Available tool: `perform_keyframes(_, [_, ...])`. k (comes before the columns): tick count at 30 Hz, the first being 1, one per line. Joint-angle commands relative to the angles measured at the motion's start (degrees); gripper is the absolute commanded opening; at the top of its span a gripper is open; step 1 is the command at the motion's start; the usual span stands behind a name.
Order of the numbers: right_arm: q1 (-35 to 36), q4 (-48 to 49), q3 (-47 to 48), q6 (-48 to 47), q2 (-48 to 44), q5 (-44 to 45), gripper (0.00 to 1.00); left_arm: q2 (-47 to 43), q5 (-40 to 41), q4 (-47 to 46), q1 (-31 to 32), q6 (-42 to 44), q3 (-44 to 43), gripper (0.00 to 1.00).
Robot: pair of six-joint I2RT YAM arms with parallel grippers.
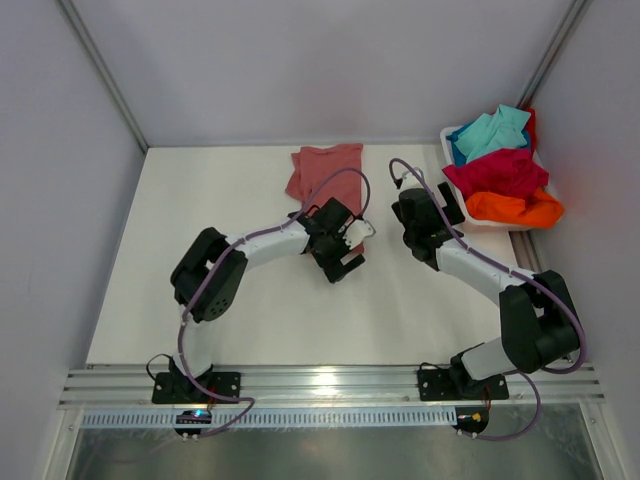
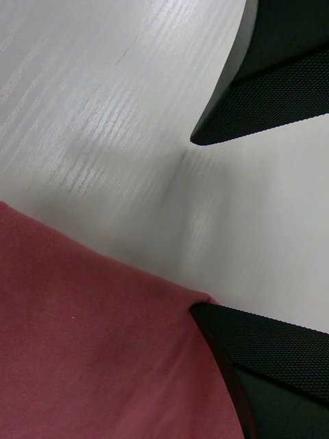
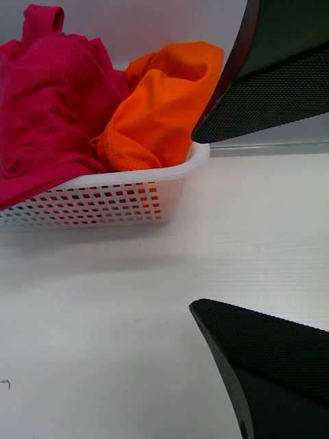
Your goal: Fold and stack the t-shirts
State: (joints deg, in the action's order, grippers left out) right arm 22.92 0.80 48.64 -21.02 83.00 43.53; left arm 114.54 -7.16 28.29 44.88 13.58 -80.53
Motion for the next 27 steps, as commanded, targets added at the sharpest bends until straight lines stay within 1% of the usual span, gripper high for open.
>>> perform_keyframes(1, [0.11, 1.14, 2.33, 0.36, -0.21, -0.11, 0.99, -1.95, -1.63, 2.46, 0.12, -0.93, -4.80, 0.99])
perform_keyframes(7, [0.11, 0.87, 2.51, 0.45, -0.12, -0.11, 0.99, -7.75, -3.47, 7.56, 0.20, -0.05, -12.88, 0.99])
perform_keyframes(11, [0.20, 0.78, 2.60, 0.45, -0.03, -0.02, 0.99, -7.76, -5.76, 7.22, 0.12, -0.31, -13.43, 0.99])
perform_keyframes(14, [0.11, 0.87, 2.68, 0.45, -0.12, -0.02, 0.99, -6.27, -6.73, 5.64, 0.20, -0.75, -11.94, 0.99])
perform_keyframes(15, [0.11, 0.96, 2.60, 0.45, -0.12, -0.02, 0.99, -4.95, -7.95, 5.02, 0.12, -0.93, -11.32, 0.99])
perform_keyframes(20, [0.11, 1.05, 2.60, 0.36, -0.12, 0.07, 0.99, -0.47, -9.01, 0.90, 0.12, -0.84, -7.46, 0.99])
perform_keyframes(27, [0.11, 1.14, 2.42, -0.08, 0.05, 0.33, 0.99, 7.44, -11.65, -1.31, 0.20, -2.60, -7.44, 0.99])
